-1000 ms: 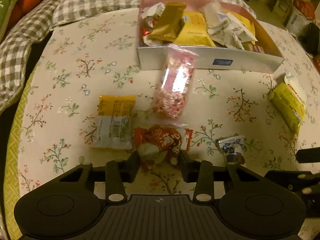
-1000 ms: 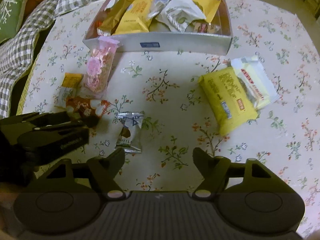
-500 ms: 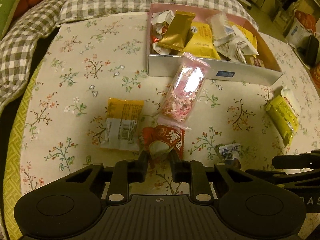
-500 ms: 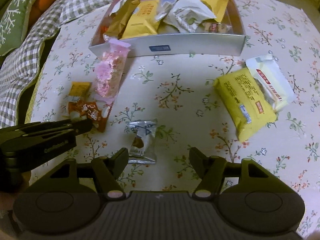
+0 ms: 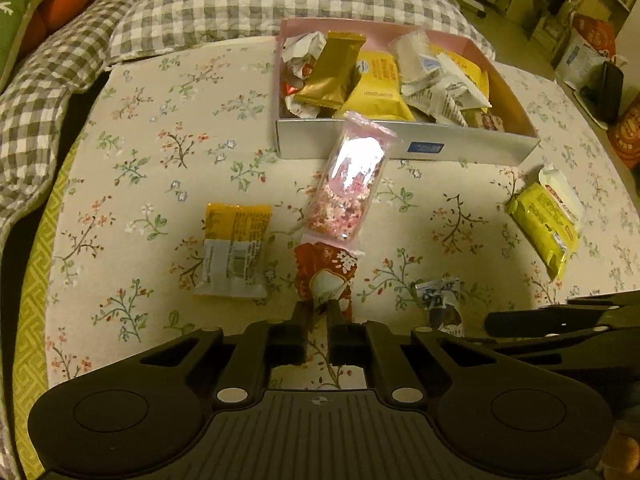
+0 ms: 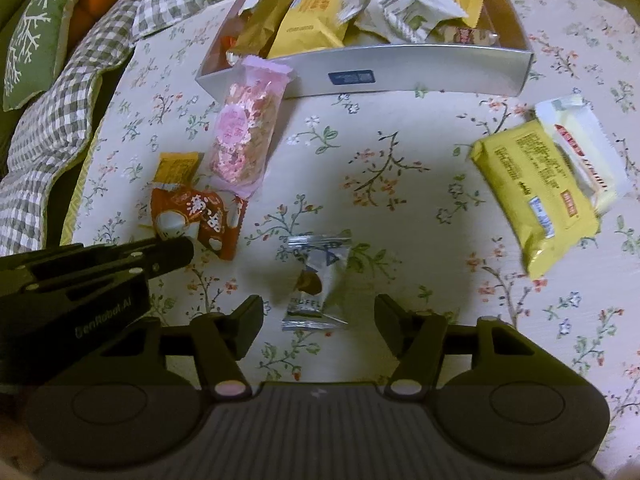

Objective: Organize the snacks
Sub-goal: 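Grasp a red snack packet with the left tool while the right grasps a silver-wrapped candy, then lift the red packet with the left tool while the right lifts the silver candy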

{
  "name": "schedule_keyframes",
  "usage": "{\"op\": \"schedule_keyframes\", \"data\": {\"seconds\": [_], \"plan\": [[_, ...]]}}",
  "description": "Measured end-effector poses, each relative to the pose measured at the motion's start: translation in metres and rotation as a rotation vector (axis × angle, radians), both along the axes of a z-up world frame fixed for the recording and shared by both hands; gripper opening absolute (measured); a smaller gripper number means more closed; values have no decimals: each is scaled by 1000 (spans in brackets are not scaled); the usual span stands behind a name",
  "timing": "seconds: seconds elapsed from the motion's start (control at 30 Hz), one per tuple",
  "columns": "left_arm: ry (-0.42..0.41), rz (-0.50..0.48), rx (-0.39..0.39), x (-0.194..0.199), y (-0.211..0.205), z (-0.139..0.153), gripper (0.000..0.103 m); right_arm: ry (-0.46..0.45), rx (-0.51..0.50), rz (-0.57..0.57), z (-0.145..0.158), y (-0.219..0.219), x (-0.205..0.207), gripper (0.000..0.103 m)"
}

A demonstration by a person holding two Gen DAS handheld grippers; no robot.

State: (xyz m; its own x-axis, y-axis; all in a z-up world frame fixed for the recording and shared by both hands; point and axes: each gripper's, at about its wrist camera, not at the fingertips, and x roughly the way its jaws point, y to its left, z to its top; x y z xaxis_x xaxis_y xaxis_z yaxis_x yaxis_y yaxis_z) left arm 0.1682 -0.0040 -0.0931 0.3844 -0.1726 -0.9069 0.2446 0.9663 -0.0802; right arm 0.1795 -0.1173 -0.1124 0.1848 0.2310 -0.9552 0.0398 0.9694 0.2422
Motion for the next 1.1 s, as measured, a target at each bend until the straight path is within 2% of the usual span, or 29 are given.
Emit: {"op": "schedule_keyframes", "data": {"seconds": [0.23,0.3,0.5,1.0,1.1], "plan": [[-11,18,-11,0,6,7,4,5,-17,3,-6,4,2,42],[-12,21,-14,0,6,8,4,-1,-36,10,-5,4,2,31],[-22,18,-39,-1,7,17,1,-11,-56,29,3,3,2,18],[-50,51,-131,1,23,38,0,-56,-27,11,28,-5,-1,14],[-11,15,-138,3,20,29,2,-59,-34,9,28,-4,0,14]]}}
